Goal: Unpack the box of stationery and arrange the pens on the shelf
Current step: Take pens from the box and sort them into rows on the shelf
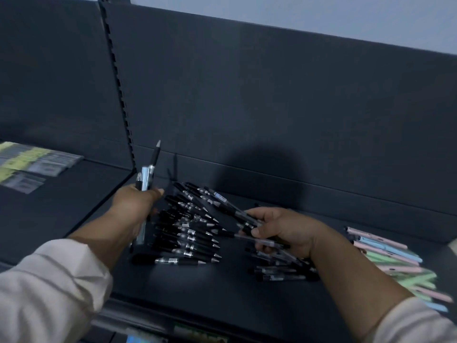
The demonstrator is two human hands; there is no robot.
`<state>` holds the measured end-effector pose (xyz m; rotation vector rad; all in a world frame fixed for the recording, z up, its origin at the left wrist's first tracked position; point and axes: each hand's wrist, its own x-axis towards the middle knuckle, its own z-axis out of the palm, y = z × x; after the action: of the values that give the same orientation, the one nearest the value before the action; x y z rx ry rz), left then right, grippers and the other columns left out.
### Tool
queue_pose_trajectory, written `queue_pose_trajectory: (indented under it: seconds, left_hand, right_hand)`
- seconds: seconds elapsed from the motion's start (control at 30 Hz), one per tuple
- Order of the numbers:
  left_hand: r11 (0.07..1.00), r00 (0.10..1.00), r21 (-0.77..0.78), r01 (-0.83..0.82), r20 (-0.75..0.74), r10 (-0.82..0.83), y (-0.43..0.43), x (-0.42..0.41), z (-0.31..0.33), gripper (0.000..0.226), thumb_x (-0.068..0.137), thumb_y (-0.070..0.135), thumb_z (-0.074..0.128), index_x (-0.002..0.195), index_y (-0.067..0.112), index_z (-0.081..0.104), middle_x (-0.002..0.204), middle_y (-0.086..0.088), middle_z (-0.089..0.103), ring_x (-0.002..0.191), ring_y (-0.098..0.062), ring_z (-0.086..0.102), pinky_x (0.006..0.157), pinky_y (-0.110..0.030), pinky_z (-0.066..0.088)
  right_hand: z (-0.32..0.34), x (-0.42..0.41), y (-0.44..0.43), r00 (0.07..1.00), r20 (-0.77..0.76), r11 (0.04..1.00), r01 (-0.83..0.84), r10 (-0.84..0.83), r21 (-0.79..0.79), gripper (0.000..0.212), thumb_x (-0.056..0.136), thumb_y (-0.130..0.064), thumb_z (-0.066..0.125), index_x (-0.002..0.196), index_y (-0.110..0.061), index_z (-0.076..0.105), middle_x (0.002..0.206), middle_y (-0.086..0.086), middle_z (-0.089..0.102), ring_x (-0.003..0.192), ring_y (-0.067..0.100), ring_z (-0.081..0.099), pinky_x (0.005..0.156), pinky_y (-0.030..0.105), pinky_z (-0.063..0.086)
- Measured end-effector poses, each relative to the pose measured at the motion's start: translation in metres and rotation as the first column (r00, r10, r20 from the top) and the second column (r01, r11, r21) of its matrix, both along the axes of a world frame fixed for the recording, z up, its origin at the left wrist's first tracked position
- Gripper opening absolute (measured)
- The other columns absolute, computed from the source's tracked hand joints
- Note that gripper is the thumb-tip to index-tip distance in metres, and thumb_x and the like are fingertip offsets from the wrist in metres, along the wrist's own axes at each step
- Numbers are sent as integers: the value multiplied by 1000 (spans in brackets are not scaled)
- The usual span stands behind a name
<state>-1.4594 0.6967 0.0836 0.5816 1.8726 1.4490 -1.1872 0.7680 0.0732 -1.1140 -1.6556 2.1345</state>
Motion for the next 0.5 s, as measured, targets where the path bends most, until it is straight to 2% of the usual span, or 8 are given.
queue_pose_trajectory:
  seconds: [0.07, 0.17, 0.23, 0.37, 0.5]
  left_hand:
    - [996, 999, 70, 50, 3, -51, 1, 10, 9, 14, 86, 13, 68, 76, 15, 57, 72, -4, 56, 57, -15, 48, 48, -22, 40]
    - [960, 955, 95, 262, 120, -273, 2, 33, 21, 6, 84, 16, 69, 85, 16, 63, 84, -3, 67, 56, -11, 49, 47, -20, 41]
    - [933, 915, 106, 343, 190, -357, 4, 50, 23, 6, 84, 17, 68, 88, 16, 64, 85, -4, 69, 52, -9, 50, 46, -21, 40]
    - [911, 865, 125, 393, 286, -412, 7, 78, 26, 7, 85, 16, 68, 92, 15, 66, 72, 0, 66, 47, -8, 57, 47, -20, 41]
    - [874, 839, 111, 472, 246, -485, 12, 99, 23, 6, 85, 8, 66, 87, 13, 62, 74, -2, 65, 53, -11, 63, 46, -18, 42]
  right_hand:
    - [0, -1, 0, 1000, -11, 1000, 7, -7, 3, 48, 75, 1, 60, 120, -14, 59, 102, 10, 67, 53, 12, 58, 43, 20, 45]
    - [2, 2, -1, 1000, -21, 1000, 11, -11, -2, 49, 75, 2, 59, 121, -13, 59, 102, 10, 67, 54, 12, 59, 44, 21, 46]
    - [3, 6, -4, 999, -38, 1000, 14, -14, -9, 47, 77, 3, 58, 120, -14, 60, 101, 11, 68, 54, 12, 59, 45, 21, 48]
    - [3, 18, -9, 1000, -17, 999, 26, -26, 19, 45, 77, 4, 60, 118, -15, 62, 100, 11, 68, 56, 13, 61, 49, 22, 50]
    - [6, 36, -15, 996, -13, 995, 91, -90, 42, 39, 84, 9, 56, 116, -13, 63, 100, 13, 65, 66, 16, 63, 53, 24, 52]
